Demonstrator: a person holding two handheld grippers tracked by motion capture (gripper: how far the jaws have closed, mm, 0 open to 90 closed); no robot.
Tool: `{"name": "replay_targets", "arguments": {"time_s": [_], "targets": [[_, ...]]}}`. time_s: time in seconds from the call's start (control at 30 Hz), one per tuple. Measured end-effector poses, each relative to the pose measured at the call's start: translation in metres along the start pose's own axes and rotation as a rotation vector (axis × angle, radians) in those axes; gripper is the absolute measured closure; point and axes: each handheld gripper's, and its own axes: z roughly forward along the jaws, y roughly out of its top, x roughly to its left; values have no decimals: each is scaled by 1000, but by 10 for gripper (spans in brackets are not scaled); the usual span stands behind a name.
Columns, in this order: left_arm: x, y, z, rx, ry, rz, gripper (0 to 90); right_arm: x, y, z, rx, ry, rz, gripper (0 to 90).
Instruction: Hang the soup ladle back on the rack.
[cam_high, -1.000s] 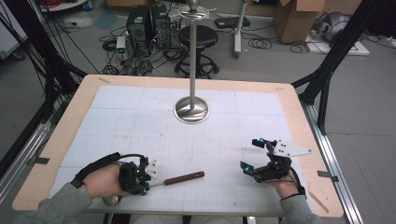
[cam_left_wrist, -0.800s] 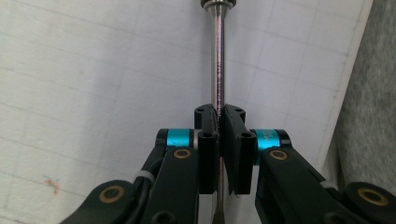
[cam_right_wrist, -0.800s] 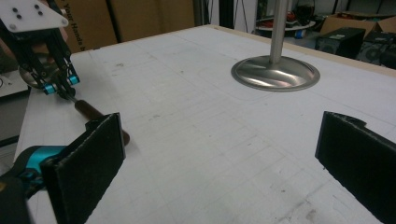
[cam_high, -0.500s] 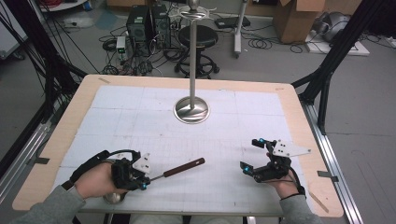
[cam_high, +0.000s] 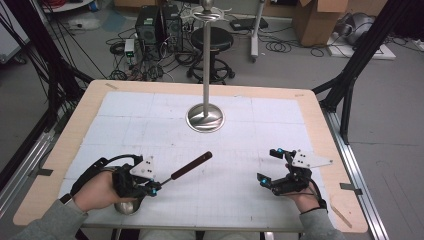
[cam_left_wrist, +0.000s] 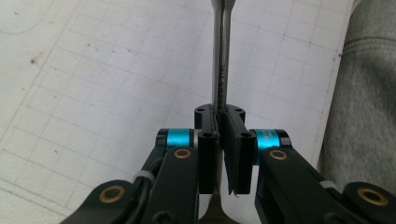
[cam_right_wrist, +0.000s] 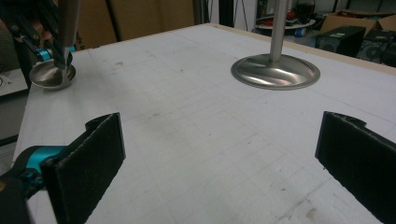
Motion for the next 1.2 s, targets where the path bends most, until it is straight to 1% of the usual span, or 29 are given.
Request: {"name": "replay_targets", "arguments": {"time_s": [0.2, 0.23, 0.3, 0.4, 0.43, 0.6, 0.63, 0.73, 0.8, 0.83, 0.87, 0.93, 1.0, 1.2], "targets": [[3, 0, -8, -60, 0, -23, 842, 0, 0, 0, 0, 0, 0, 4], [3, 0, -9, -74, 3, -33, 842, 0, 0, 0, 0, 0, 0, 4], [5, -1, -12, -86, 4, -35, 842, 0, 0, 0, 0, 0, 0, 4], [7, -1, -15, -119, 8, -54, 842, 0, 0, 0, 0, 0, -1, 4], [8, -2, -17, -123, 7, -60, 842, 0, 0, 0, 0, -1, -1, 4], [12, -3, -20, -184, -2, -90, 842, 0, 0, 0, 0, 0, 0, 4], [12, -3, -21, -197, -3, -103, 842, 0, 0, 0, 0, 0, 0, 4], [15, -4, -22, -220, -4, -108, 843, 0, 0, 0, 0, -1, 3, 4], [16, -4, -24, -236, -4, -120, 842, 0, 0, 0, 0, -1, 2, 4], [18, -4, -25, -246, 2, -124, 842, 0, 0, 0, -2, -1, 0, 4], [18, -4, -27, -266, 8, -144, 842, 0, 0, 0, -4, -2, -1, 4], [22, -4, -30, -289, 24, -162, 842, 1, 0, 0, -4, -3, -2, 4], [25, -5, -32, -303, 41, -168, 842, 1, 0, 0, -3, -4, -2, 4], [30, -6, -37, -369, 64, -192, 842, 0, 0, 0, -6, -6, -5, 4]]}}
